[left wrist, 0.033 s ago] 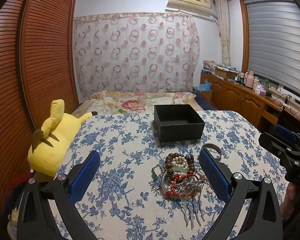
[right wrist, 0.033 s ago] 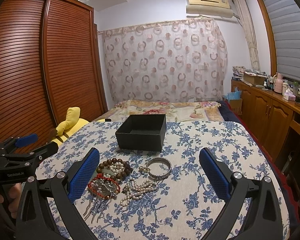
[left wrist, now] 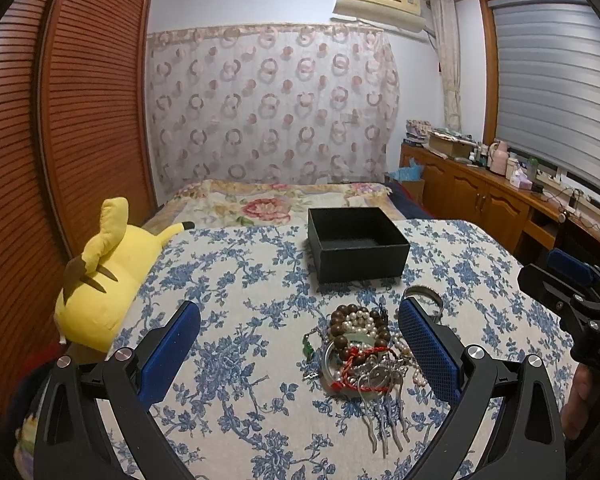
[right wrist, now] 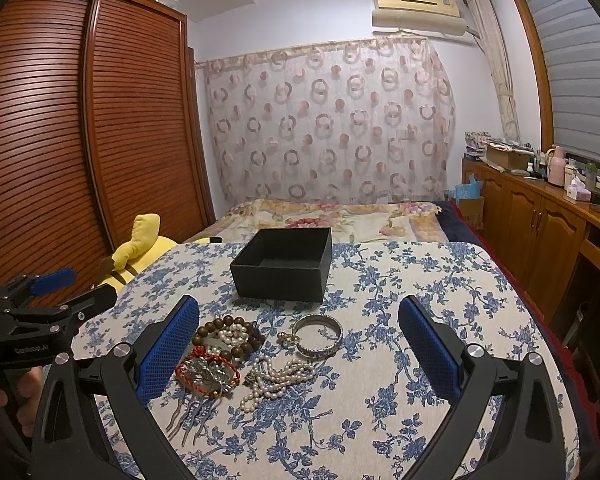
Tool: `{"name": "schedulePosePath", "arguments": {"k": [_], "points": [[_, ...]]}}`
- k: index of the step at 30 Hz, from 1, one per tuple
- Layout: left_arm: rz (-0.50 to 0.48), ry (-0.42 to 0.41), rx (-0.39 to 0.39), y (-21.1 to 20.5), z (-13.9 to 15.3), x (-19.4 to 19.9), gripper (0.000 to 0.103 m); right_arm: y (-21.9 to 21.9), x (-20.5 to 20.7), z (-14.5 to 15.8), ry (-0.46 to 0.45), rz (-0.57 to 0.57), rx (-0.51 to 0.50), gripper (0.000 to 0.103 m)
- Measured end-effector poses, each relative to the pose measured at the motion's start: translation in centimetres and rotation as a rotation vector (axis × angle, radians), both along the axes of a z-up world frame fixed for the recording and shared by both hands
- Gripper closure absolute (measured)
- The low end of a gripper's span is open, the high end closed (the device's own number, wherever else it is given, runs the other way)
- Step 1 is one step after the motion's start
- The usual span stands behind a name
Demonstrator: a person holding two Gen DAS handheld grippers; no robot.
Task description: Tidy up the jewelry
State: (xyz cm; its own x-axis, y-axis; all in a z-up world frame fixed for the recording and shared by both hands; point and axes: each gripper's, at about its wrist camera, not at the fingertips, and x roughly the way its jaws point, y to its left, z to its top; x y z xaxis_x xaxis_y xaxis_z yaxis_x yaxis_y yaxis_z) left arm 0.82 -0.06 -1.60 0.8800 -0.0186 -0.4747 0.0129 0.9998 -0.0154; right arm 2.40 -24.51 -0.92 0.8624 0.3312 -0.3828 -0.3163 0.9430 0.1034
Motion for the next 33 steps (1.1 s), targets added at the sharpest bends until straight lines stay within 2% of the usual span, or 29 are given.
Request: {"name": "schedulePosePath", "arguments": {"k": [11,18,26,30,33], "points": [[-0.042,0.112,-0.013,0.5,-3.8,1.8,0.007,-1.6,2.4,-3.3,0.073,0.023,-0.039,0.003],[-0.131,0.189,-0.020,-0.4,-5.6,2.6,0.007,-2.1,2.8,-5.2,0.139,0.050,-0.089,0.013],[-0.246,0.273,-0.025,-2.6,-7.1,3.0,0.007,-2.0,3.2,-6.7,0.181,0.049,-0.140,0.014],[-0.270,0.301,-0.030,-3.1,-7.8,3.2,0.007,-1.8,3.2,-7.2,0.187,0.050,-0.151,0.014],[-0.288,0.315,-0.030,-3.7,-8.1,3.1,0.011,-1.5,3.3,-7.7,0.198,0.052,-0.162,0.014]]}}
